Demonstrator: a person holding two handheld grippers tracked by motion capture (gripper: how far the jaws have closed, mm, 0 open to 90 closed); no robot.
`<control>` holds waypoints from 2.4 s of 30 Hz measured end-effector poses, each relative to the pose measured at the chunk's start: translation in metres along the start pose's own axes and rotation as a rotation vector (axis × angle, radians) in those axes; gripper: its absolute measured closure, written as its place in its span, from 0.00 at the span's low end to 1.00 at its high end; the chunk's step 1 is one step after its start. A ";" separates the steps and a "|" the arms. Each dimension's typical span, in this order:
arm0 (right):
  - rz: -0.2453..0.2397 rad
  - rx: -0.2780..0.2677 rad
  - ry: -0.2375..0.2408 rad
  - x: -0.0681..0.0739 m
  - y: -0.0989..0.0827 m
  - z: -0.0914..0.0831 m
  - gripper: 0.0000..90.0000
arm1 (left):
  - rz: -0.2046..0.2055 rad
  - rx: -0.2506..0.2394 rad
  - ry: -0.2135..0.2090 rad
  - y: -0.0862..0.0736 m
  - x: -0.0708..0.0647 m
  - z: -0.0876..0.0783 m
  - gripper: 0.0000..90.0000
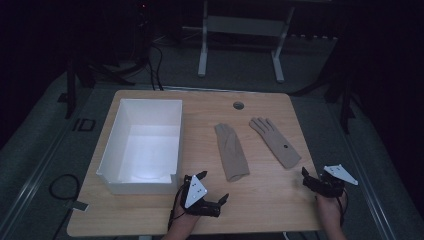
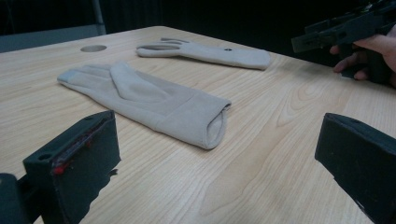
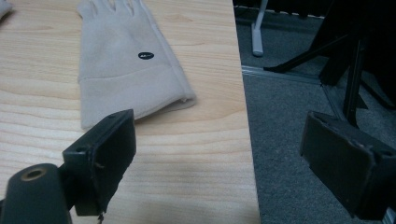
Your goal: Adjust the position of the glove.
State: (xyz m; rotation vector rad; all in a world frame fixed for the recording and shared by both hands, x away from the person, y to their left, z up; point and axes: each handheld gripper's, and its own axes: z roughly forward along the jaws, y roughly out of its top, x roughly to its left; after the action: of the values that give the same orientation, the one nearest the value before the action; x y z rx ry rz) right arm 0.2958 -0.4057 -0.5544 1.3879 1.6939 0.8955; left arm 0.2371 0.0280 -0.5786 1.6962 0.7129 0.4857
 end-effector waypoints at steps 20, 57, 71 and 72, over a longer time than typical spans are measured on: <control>-0.005 0.109 0.141 0.009 0.023 -0.005 0.14 | -0.001 -0.002 -0.019 0.000 0.000 0.000 0.00; -0.101 0.027 0.366 0.089 0.137 -0.004 0.15 | 0.009 -0.003 -0.031 0.000 -0.001 0.001 0.00; -0.161 0.064 0.444 0.153 0.139 0.032 0.15 | 0.012 -0.004 -0.036 0.000 -0.001 0.001 0.00; -0.161 0.064 0.444 0.153 0.139 0.032 0.15 | 0.011 -0.005 -0.037 0.000 -0.001 0.001 0.00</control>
State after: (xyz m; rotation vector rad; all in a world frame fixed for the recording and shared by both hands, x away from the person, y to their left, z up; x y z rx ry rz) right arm 0.3683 -0.2303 -0.4658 1.1264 2.1478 1.1226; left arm 0.2370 0.0270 -0.5787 1.7013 0.6753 0.4623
